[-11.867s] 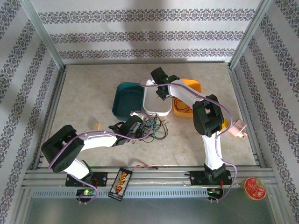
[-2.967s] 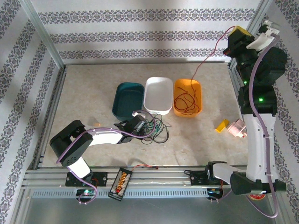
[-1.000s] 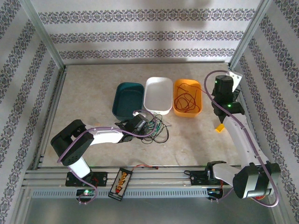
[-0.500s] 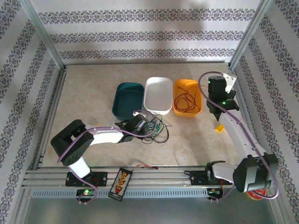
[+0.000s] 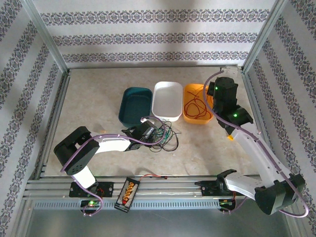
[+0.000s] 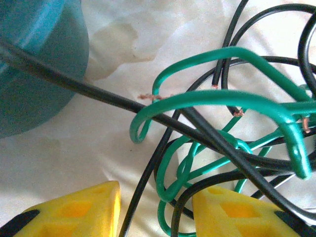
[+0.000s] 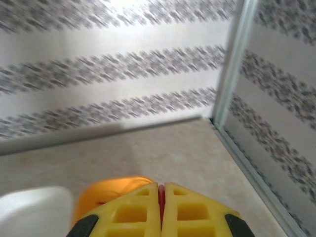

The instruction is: Untangle the cables

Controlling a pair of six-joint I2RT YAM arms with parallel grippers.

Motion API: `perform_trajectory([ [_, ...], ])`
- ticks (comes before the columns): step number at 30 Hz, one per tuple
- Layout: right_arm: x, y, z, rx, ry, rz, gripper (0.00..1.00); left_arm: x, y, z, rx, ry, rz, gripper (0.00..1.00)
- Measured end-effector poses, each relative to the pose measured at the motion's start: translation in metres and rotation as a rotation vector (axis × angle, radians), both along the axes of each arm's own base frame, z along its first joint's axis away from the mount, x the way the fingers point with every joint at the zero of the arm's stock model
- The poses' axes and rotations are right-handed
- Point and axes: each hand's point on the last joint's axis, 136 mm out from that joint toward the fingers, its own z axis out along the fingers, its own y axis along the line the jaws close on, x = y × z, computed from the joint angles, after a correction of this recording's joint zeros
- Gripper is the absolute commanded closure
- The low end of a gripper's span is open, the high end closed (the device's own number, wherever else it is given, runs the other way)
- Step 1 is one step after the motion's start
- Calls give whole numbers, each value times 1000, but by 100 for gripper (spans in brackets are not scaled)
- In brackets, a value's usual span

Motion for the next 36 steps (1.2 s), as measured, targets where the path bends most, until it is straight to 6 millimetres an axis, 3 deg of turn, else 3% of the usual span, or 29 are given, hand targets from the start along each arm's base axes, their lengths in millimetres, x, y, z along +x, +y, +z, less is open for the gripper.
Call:
perform_trajectory([
  [3,0,15,15,20,-40,54,100,0,0,0,0,0,0,58],
  [8,2,26,15,45,-39,107,100,0,0,0,0,0,0,58],
  [17,24,35,-19,30,47,100,100,0,0,0,0,0,1,58],
  [22,46,22,-59,54,134,40,100,0,0,0,0,0,0,58],
  [27,62,3,-120,104,259,-54,100,0,0,0,0,0,0,58],
  [32,60,-1,-186,120,413,-127,100,0,0,0,0,0,1,58],
  [36,54,-5,-228,119,521,-182,100,0,0,0,0,0,1,58],
])
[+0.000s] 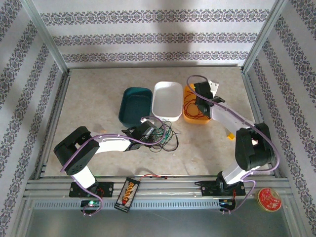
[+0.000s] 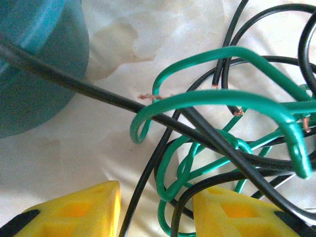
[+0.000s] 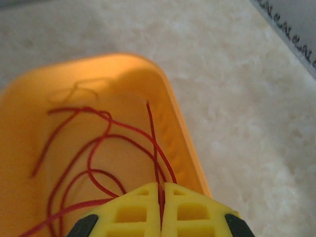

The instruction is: Untangle the cables

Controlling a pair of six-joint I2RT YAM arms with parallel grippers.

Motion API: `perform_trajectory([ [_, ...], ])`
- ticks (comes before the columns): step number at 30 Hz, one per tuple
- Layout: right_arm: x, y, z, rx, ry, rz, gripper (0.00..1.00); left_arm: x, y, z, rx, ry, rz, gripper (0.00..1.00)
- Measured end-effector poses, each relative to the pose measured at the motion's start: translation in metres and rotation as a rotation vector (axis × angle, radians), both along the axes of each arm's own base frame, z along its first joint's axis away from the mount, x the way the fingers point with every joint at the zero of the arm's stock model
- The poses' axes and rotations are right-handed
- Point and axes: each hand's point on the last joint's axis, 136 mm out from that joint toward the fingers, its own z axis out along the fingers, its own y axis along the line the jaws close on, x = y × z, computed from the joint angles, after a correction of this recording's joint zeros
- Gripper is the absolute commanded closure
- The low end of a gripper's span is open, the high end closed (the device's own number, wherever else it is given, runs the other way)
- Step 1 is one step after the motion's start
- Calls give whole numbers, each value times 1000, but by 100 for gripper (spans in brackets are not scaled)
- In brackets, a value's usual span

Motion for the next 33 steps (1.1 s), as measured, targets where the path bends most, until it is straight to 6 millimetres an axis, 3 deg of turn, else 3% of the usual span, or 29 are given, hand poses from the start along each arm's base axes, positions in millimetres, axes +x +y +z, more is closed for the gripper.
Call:
perform_trajectory([
  [8,-18,-14,-48,-52,154,-85,100,0,0,0,0,0,0,58],
  [13,-26,-26,-48,-101,163,-147,100,0,0,0,0,0,0,58],
  [17,-25,-24,-49,-90,163,-141,100,0,0,0,0,0,0,58],
  [23,-19,0,-57,31,175,-58,84,0,0,0,0,0,0,58],
  [27,-14,14,-57,96,170,-3,55,0,0,0,0,0,1,58],
  [29,-14,17,-52,118,152,9,41,0,1,0,1,-1,1,58],
  [33,-18,17,-23,139,81,27,32,0,1,1,1,-3,2,58],
])
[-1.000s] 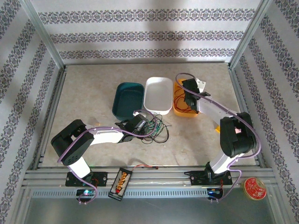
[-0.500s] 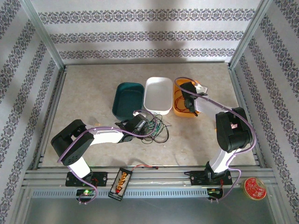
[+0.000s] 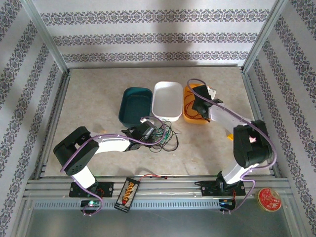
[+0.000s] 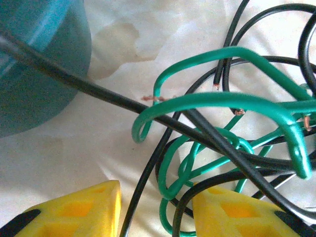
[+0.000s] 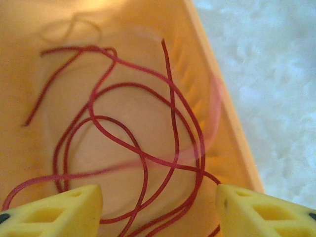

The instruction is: Untangle the cables

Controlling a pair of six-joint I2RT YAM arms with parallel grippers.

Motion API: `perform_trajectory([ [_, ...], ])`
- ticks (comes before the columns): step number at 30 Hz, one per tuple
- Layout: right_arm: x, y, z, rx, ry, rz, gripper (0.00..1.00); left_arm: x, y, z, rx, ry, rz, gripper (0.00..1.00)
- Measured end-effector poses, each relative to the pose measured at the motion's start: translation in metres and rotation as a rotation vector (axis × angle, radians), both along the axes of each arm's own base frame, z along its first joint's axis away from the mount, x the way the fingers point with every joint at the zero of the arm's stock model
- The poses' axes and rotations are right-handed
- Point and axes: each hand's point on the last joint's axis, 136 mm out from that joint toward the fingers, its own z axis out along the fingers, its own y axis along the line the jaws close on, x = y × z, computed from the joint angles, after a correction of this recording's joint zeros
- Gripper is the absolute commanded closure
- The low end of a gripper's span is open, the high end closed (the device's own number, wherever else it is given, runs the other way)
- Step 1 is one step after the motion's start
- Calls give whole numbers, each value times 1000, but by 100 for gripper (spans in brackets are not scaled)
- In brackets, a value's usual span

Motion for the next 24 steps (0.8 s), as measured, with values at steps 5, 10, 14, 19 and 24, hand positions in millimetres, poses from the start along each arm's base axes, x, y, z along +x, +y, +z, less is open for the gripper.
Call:
perform_trajectory([
  [5,-4,-4,50,5,-142,17,26,-1,1,0,1,0,0,58],
  [10,-9,-7,87,-9,-250,48,24,-2,2,0,1,1,0,58],
  [14,-11,-4,95,-5,-277,89,27,-2,2,-1,1,1,0,58],
  [19,-28,32,78,57,-234,238,32,-2,2,0,1,1,0,58],
  [24,-66,99,42,190,-127,480,40,-2,2,0,1,1,0,58],
])
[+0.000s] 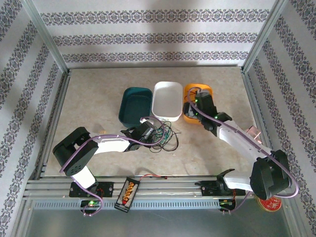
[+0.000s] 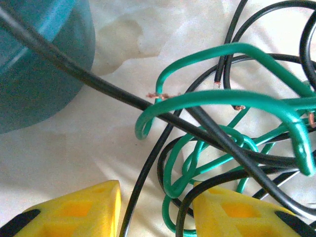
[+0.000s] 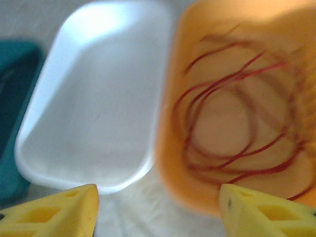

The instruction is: Untangle the cables

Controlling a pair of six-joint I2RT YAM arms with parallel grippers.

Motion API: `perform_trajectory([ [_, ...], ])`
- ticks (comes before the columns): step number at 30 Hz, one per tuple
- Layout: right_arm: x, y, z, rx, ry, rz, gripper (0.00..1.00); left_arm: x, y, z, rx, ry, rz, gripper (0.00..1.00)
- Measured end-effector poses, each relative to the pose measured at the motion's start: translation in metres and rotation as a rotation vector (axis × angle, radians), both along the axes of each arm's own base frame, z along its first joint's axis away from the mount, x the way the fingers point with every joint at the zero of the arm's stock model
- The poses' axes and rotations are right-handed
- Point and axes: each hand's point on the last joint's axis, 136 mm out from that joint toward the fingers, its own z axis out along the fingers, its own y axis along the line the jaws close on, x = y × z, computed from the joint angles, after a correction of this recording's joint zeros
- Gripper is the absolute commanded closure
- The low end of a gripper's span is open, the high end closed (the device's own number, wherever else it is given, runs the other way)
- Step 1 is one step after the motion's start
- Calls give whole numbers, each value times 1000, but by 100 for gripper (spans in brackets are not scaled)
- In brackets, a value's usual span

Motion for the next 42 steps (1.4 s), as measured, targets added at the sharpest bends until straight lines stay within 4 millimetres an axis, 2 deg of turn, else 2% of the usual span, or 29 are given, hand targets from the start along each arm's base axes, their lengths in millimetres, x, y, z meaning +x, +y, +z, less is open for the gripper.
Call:
perform_trajectory([
  [4,-34,32,-29,55,105,138,43,0,0,0,0,0,0,57],
  [10,-63,65,-43,101,180,279,44,0,0,0,0,0,1,57],
  [15,-82,80,-49,80,201,349,44,0,0,0,2,-2,2,58],
  [19,-85,81,-51,62,198,359,44,1,0,1,1,-4,2,57],
  [27,-74,62,-61,14,197,268,43,2,3,9,-10,-31,15,56],
  [30,-69,56,-62,9,196,242,43,2,4,17,-44,-65,16,48],
  [33,-70,57,-62,13,197,248,43,0,6,30,-95,-113,17,40],
  [38,-75,64,-61,30,207,287,43,-3,6,64,-206,-201,7,30],
  [42,-82,72,-66,29,225,329,43,-2,6,90,-268,-252,10,27],
])
